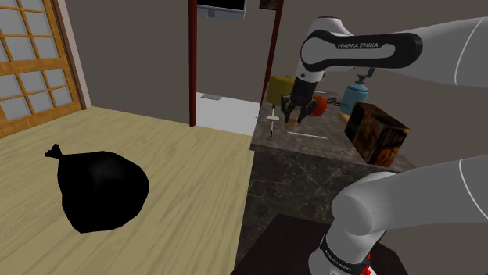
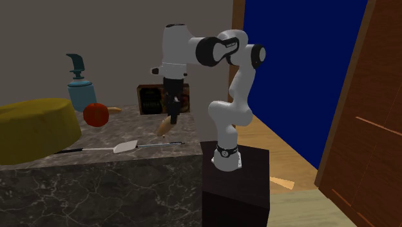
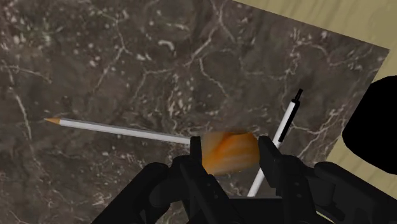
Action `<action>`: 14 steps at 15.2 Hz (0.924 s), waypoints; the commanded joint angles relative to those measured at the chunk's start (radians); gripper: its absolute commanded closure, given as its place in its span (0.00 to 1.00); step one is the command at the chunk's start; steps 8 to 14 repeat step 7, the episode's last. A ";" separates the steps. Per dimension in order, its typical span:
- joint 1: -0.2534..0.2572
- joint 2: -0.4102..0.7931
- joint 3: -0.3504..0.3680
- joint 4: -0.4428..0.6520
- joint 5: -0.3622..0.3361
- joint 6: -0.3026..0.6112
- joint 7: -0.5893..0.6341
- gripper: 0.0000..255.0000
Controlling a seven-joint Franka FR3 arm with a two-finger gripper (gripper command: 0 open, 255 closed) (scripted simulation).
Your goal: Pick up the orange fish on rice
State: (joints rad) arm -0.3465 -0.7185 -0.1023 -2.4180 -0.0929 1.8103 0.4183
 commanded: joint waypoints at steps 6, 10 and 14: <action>0.002 0.011 0.004 0.091 0.004 -0.080 -0.004 1.00; 0.002 0.011 0.003 0.091 0.004 -0.080 -0.004 1.00; 0.002 0.011 0.003 0.091 0.004 -0.080 -0.004 1.00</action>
